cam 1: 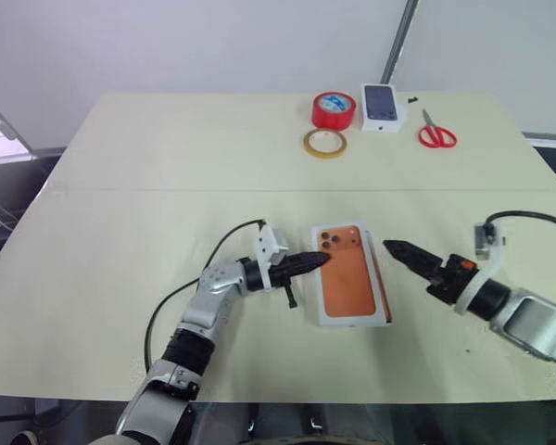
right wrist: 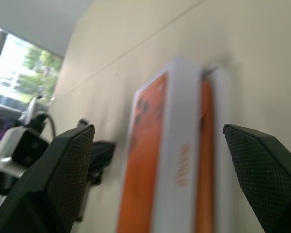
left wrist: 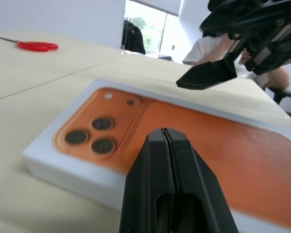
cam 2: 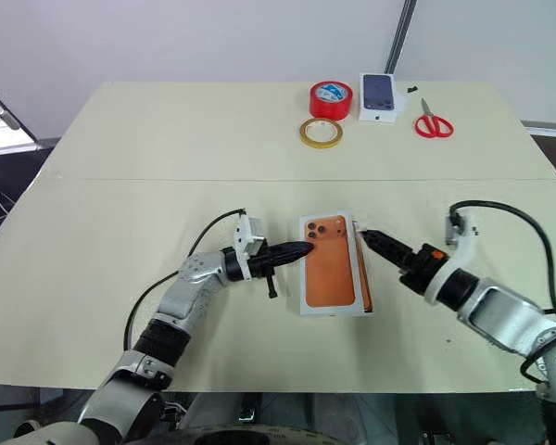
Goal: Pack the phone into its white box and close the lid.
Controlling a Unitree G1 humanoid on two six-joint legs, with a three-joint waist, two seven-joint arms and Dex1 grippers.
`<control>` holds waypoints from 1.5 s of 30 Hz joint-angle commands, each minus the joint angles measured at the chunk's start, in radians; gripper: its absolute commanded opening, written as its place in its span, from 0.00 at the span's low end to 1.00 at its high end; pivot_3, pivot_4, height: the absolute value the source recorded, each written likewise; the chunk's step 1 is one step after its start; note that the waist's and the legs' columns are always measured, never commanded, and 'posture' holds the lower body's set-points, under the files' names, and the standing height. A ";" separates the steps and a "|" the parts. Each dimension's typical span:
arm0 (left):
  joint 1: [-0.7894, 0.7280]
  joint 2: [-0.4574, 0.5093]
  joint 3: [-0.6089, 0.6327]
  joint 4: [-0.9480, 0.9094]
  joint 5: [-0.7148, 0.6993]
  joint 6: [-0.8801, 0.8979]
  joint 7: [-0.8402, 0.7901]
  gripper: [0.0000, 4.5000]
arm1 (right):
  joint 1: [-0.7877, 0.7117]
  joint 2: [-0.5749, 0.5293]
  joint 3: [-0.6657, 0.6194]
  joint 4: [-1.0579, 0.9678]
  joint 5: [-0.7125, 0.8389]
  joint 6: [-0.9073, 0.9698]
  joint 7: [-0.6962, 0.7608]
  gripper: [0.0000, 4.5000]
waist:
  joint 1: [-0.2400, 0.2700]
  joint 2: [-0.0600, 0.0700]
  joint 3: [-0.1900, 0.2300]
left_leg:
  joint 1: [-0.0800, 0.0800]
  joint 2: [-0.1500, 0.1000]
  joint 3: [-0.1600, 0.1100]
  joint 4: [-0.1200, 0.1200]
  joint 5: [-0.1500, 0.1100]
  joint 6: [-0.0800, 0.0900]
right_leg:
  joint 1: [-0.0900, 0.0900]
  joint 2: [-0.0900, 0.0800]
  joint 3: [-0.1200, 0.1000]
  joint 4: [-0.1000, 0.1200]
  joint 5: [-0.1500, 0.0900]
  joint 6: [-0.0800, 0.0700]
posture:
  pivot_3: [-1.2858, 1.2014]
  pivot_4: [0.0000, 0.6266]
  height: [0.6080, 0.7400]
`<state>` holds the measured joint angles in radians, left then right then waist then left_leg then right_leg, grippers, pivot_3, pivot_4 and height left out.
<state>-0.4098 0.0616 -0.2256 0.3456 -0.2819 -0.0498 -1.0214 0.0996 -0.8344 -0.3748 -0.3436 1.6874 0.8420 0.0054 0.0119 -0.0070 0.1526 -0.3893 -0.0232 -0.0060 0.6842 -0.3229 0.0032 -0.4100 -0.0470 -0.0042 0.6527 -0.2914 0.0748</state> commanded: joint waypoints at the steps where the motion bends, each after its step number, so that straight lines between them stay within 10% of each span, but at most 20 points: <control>1: -0.022 0.015 0.010 -0.034 0.001 -0.007 0.005 0.00 | -0.014 -0.090 0.060 -0.042 -0.412 -0.125 0.209 0.94 | 0.000 0.000 0.000 | 0.000 0.000 0.000 0.000 0.000 0.000 | 0.000 0.000 0.000 0.000 0.000 0.000 | 0.52 0.24 1.00; 10: -0.036 0.147 0.001 -0.053 0.073 -0.025 0.003 0.00 | 0.018 -0.050 0.239 -0.017 -1.035 -0.463 0.430 0.00 | 0.002 0.000 0.000 | 0.001 0.000 0.000 0.000 0.000 0.000 | 0.000 0.001 0.000 0.000 0.000 0.000 | 0.52 0.24 1.00; 45: -0.101 0.062 -0.089 -0.023 0.146 0.039 0.008 0.00 | 0.041 0.096 0.268 -0.122 -1.310 -0.433 0.587 0.00 | 0.001 0.001 0.000 | 0.002 0.000 0.000 0.001 0.000 0.000 | 0.001 0.000 0.000 0.001 0.000 0.000 | 0.52 0.24 1.00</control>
<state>-0.4849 0.1454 -0.2891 0.3667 -0.1403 0.0270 -1.0115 0.1553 -0.7555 -0.1253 -0.4341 0.3719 0.4183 0.5685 0.0131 -0.0064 0.1524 -0.3875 -0.0234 -0.0061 0.6850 -0.3226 0.0027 -0.4092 -0.0465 -0.0042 0.6539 -0.2912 0.0750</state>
